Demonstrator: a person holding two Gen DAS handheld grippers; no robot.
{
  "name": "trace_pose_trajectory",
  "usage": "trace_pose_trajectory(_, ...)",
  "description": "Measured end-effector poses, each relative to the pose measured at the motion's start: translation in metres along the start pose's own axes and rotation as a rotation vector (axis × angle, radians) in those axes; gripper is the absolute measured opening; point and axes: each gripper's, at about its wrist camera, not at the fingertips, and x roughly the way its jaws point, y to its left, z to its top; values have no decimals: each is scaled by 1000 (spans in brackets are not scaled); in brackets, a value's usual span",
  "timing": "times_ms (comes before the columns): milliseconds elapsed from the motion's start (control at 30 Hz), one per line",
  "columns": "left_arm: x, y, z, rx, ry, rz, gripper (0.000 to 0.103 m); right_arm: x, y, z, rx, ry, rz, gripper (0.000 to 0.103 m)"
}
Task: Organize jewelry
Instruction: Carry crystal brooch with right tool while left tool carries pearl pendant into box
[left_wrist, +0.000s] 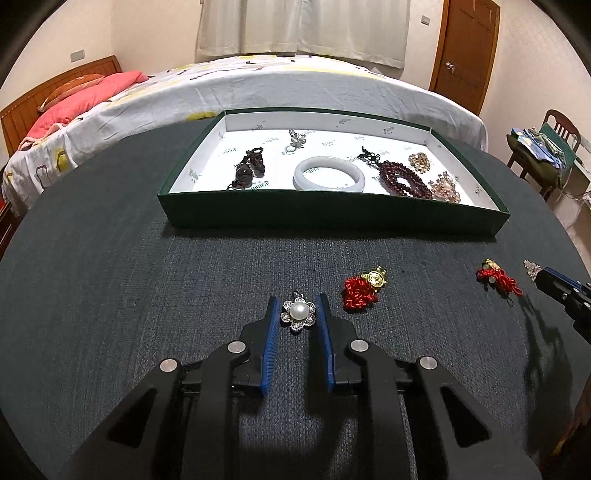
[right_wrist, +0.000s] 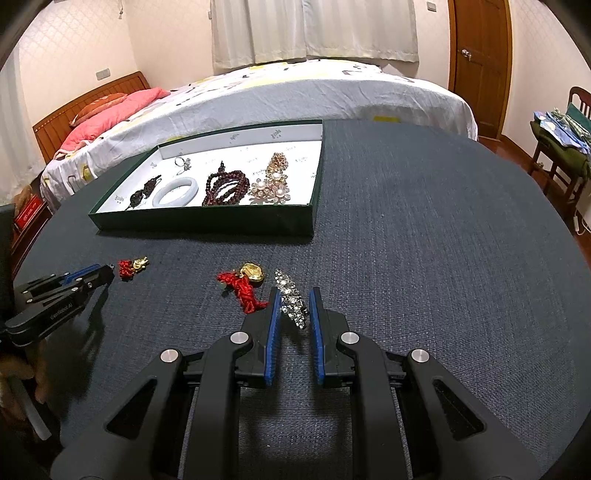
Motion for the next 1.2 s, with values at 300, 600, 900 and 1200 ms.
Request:
trace_pose_trajectory(300, -8, 0, 1, -7, -16, 0, 21, -7, 3, 4, -4, -15, 4, 15)
trace_pose_trajectory(600, -19, 1, 5, -16, -41, -9, 21, -15, 6, 9, -13, -38, 7, 15)
trace_pose_trajectory(900, -35, -1, 15, -17, -84, -24, 21, -26, 12, 19, -19, -68, 22, 15)
trace_pose_trajectory(1200, -48, -3, 28, -18, -125, -35, 21, -32, 20, 32, -30, -99, 42, 15)
